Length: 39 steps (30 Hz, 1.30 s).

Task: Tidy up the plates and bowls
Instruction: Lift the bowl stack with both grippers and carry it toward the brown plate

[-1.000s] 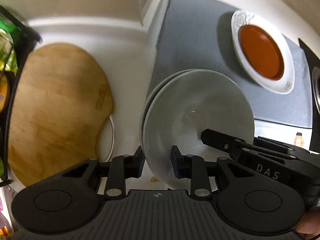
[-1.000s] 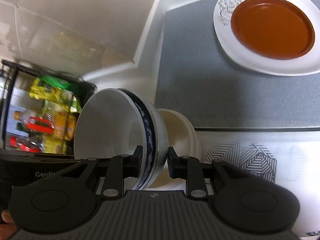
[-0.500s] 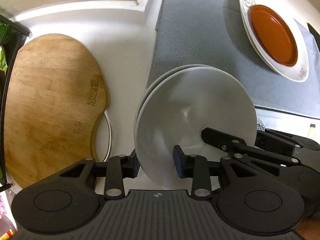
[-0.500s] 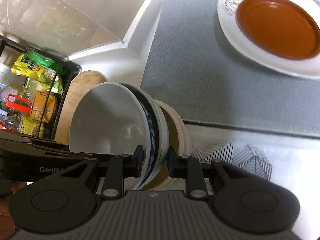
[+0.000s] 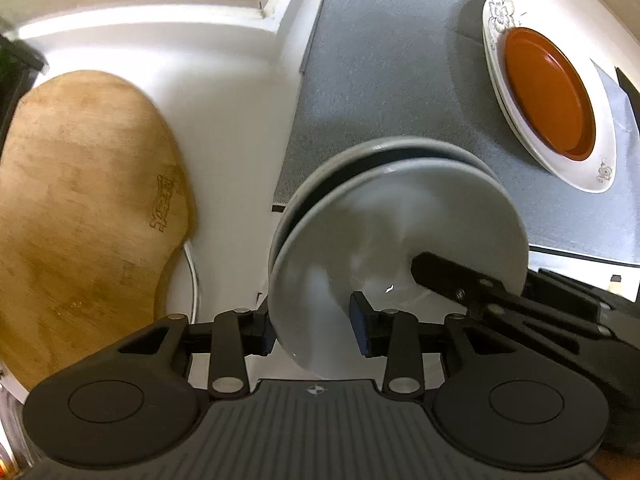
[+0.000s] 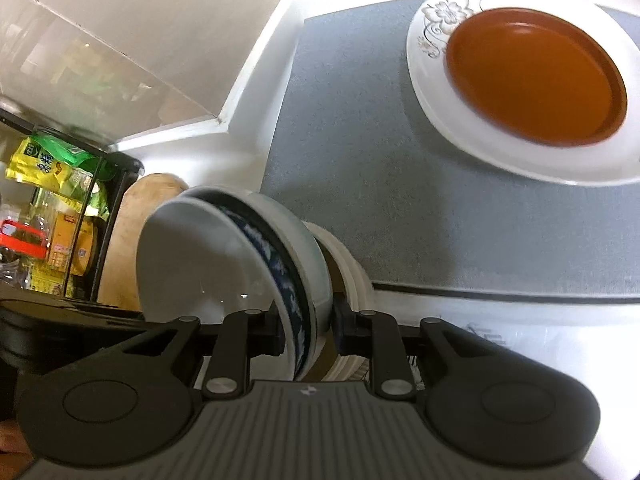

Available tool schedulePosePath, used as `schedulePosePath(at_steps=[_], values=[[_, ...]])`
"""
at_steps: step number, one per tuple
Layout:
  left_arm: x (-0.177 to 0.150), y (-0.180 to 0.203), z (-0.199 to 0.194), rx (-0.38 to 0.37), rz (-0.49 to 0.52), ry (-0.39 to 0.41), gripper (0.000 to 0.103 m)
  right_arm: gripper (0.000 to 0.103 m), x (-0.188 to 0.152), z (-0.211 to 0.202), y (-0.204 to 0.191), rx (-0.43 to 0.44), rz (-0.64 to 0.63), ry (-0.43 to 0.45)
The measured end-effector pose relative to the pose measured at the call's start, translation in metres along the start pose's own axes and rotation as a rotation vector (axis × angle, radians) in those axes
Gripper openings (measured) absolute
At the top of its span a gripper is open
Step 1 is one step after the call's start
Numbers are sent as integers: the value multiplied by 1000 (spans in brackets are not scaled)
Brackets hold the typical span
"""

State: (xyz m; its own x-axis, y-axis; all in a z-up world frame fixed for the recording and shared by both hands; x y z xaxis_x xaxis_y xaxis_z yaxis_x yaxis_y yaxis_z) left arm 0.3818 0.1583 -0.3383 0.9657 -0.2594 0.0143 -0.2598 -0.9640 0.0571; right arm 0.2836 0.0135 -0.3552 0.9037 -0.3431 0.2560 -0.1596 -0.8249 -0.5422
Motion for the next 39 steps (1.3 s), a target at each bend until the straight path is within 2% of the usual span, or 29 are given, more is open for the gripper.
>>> schedulePosePath(at_steps=[5, 8, 9, 11, 14, 20, 22, 23, 24, 26, 27, 39], values=[[1, -1, 2, -11, -8, -8, 41, 36, 0, -10, 5, 37, 49, 0], [2, 1, 2, 0, -14, -8, 40, 52, 1, -16, 7, 81, 81, -7], [3, -1, 3, 3, -21, -12, 36, 57, 2, -18, 7, 90, 87, -9], [2, -3, 1, -8, -35, -8, 34, 62, 4, -24, 5, 85, 74, 0], [0, -4, -7, -9, -26, 18, 34, 63, 6, -31, 6, 111, 85, 15], [-3, -11, -20, -38, -38, 51, 34, 63, 5, -37, 10, 109, 88, 39], [-4, -15, -25, -31, -37, 69, 34, 62, 6, -39, 15, 99, 103, 61], [-4, -17, -27, -28, -35, 76, 34, 57, 6, -42, 20, 100, 109, 71], [-4, -19, -28, -26, -37, 83, 34, 46, 6, -43, 21, 111, 108, 77], [-3, -23, -27, -32, -42, 86, 34, 32, 7, -41, 19, 124, 82, 87], [-3, -26, -28, -37, -48, 86, 34, 29, 7, -40, 16, 106, 59, 96], [-4, -47, -30, -129, -96, 111, 32, 22, 7, -28, 23, 79, 65, 90]])
Point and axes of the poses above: each gripper's, at about its wrist camera, not at the fingertips, and z roughly the way its jaws point, y to its right, x to its top, the point moved 1 cm from there along z, roughly the way its jaws point
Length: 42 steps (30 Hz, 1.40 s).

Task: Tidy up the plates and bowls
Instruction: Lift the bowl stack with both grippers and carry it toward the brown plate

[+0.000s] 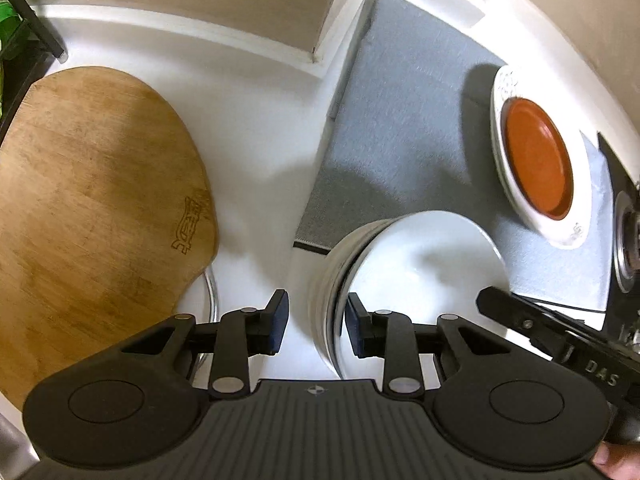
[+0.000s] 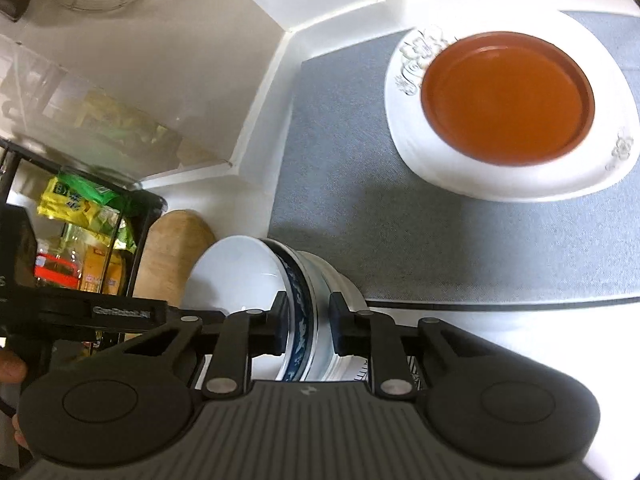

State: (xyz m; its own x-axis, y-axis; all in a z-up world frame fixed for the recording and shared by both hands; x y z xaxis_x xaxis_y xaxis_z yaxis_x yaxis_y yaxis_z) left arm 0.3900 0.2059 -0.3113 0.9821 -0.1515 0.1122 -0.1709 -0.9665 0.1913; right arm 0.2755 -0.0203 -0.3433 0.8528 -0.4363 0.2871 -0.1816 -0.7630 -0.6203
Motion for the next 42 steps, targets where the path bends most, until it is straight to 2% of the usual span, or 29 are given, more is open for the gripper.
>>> schedulePosePath(at_steps=[4, 6, 9, 13, 15, 16, 17, 18, 19, 20, 22, 24, 26, 27, 28, 31, 32, 34, 35, 39, 40, 42], values=[[1, -4, -12, -27, 24, 49, 31, 25, 1, -5, -11, 4, -45, 24], [1, -6, -13, -49, 31, 56, 28, 20, 4, -6, -18, -14, -103, 31], [3, -9, -14, -77, 59, 53, 26, 15, 8, -3, -17, -27, -103, 33], [2, -3, -14, -75, 126, 68, 25, 15, 9, 0, -10, -7, -71, 28], [2, 4, -10, -56, 172, 65, 23, 15, 8, 2, -11, -13, -99, 28], [1, 8, -7, -42, 210, 62, 23, 16, 8, 3, -10, -19, -105, 23], [0, 10, -5, -29, 227, 66, 23, 21, 8, 4, -10, -29, -97, 12], [-1, 11, -2, -23, 229, 66, 24, 31, 7, 6, -7, -33, -81, 0], [-2, 10, 0, -23, 227, 59, 25, 33, 7, 8, -5, -33, -66, -8], [-3, 10, 3, -21, 224, 46, 26, 34, 5, 9, -1, -27, -51, -12], [-3, 7, 9, -19, 208, 32, 36, 39, 4, 11, 6, -8, -8, -21], [-4, 6, 14, -27, 214, 20, 41, 49, 2, 15, 12, -7, 20, -27], [-4, 7, 19, -39, 221, 9, 48, 55, 0, 20, 17, -6, 40, -39], [-3, 7, 22, -46, 222, 1, 54, 58, -2, 24, 20, 7, 63, -55], [-3, 6, 26, -61, 218, -8, 62, 58, -3, 29, 24, 24, 90, -77], [-2, 2, 36, -117, 183, -47, 73, 63, -12, 46, 38, 87, 183, -124], [-2, 1, 38, -135, 175, -59, 73, 67, -15, 49, 43, 115, 207, -123], [-3, 1, 41, -185, 185, -82, 65, 69, -18, 52, 49, 141, 228, -125], [-4, 1, 38, -182, 194, -74, 63, 65, -19, 50, 50, 140, 224, -125], [-6, -2, 26, -183, 233, -55, 47, 43, -17, 30, 45, 125, 176, -63], [-5, -5, 25, -191, 230, -58, 42, 42, -15, 26, 44, 126, 176, -52], [-4, -11, 27, -222, 204, -78, 41, 42, -16, 25, 46, 118, 176, -57]])
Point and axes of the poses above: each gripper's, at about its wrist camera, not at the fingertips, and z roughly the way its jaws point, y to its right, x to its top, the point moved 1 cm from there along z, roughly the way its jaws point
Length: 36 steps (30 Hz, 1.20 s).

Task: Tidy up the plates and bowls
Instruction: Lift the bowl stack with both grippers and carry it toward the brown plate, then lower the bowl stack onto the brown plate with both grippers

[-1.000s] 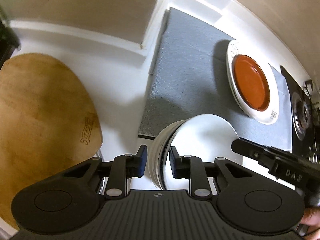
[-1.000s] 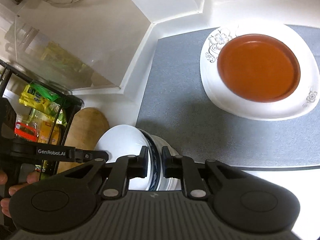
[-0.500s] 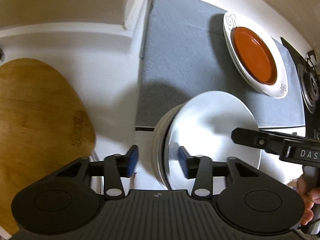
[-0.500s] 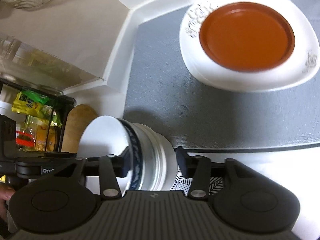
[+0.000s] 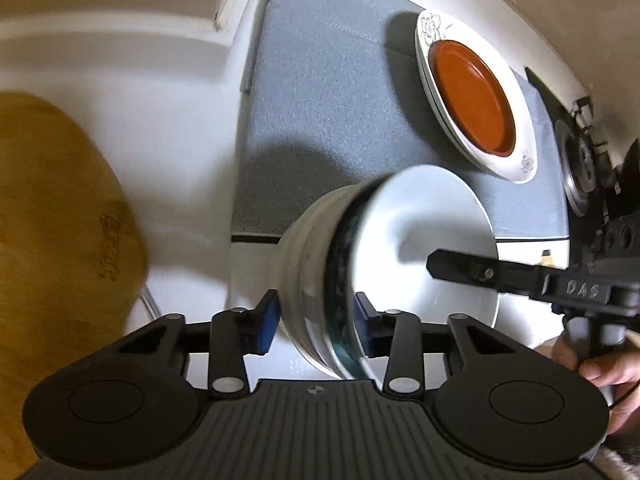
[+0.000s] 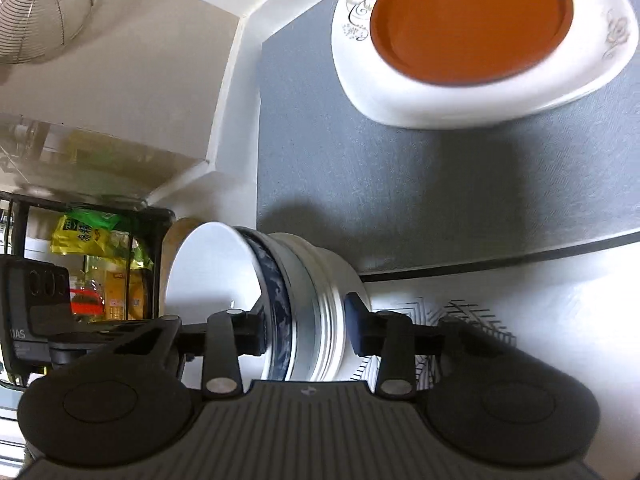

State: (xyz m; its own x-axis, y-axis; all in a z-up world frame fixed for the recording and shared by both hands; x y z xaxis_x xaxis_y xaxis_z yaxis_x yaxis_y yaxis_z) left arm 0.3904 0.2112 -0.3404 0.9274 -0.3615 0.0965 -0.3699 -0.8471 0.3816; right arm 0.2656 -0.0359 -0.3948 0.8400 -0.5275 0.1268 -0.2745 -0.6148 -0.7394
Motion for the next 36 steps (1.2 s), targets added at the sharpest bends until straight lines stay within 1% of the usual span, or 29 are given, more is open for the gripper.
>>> schedulePosePath(at_steps=[11, 14, 23, 28, 33, 36], values=[[1, 11, 1, -5, -51, -33, 41, 42, 1, -17, 0, -29, 3, 32], [3, 23, 3, 8, -41, -32, 41, 42, 2, -22, 4, -25, 16, 44], [11, 48, 10, 14, -11, -42, 42, 42, 7, -42, 15, -46, 60, 93], [17, 61, 14, 12, -27, -66, 42, 42, 9, -55, 18, -71, 74, 125], [21, 77, 18, 30, -1, -71, 43, 41, 9, -65, 28, -81, 108, 146], [22, 80, 23, 26, -5, -93, 43, 42, 7, -67, 30, -97, 125, 161]])
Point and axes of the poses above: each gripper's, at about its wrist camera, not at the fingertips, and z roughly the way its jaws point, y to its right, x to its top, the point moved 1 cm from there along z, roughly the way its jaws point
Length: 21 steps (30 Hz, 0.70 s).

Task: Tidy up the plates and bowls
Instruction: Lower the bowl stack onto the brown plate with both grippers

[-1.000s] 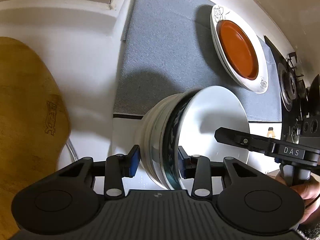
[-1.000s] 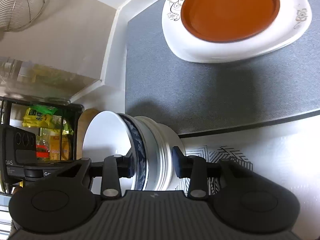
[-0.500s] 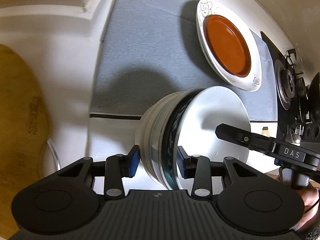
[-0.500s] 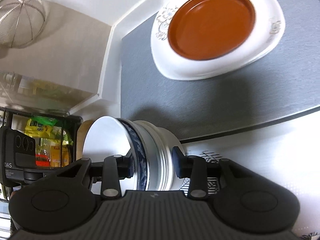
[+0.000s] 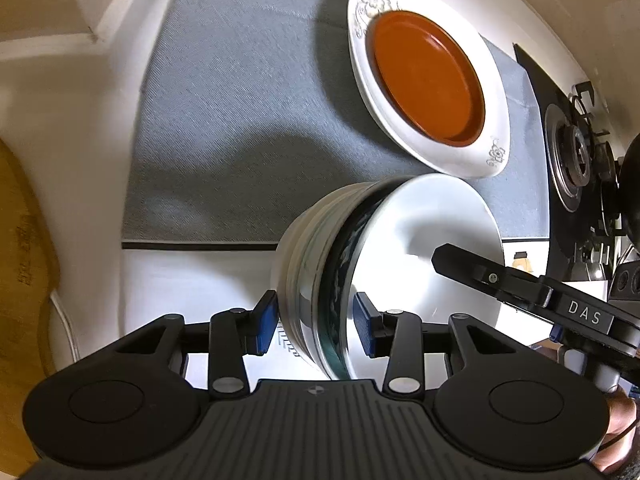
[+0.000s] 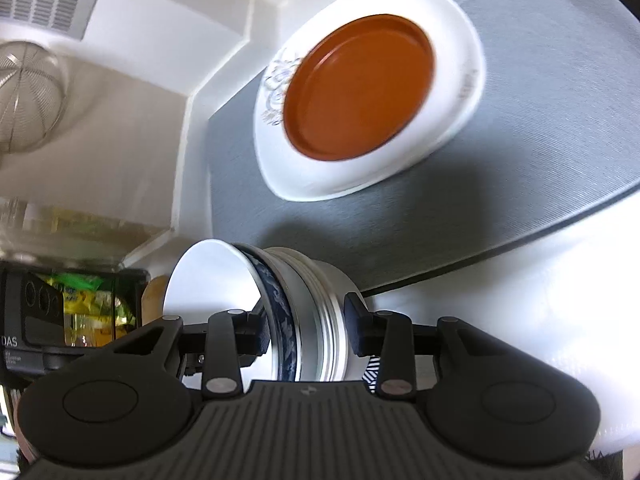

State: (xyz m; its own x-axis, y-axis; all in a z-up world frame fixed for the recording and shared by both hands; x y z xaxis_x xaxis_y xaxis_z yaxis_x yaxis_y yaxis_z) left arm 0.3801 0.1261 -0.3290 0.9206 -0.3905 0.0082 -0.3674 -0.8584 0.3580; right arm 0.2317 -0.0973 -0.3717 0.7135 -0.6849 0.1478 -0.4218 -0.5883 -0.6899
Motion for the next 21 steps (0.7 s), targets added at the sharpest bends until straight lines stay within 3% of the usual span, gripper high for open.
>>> schedulePosePath(at_steps=[10, 16, 21], values=[[19, 28, -21, 25, 39, 32, 43, 42, 9, -24, -6, 43, 38, 50], [49, 58, -38, 27, 91, 82, 43, 43, 46, -44, -5, 69, 67, 112], [76, 83, -42, -15, 114, 114, 44, 43, 82, -64, -15, 31, 33, 172]])
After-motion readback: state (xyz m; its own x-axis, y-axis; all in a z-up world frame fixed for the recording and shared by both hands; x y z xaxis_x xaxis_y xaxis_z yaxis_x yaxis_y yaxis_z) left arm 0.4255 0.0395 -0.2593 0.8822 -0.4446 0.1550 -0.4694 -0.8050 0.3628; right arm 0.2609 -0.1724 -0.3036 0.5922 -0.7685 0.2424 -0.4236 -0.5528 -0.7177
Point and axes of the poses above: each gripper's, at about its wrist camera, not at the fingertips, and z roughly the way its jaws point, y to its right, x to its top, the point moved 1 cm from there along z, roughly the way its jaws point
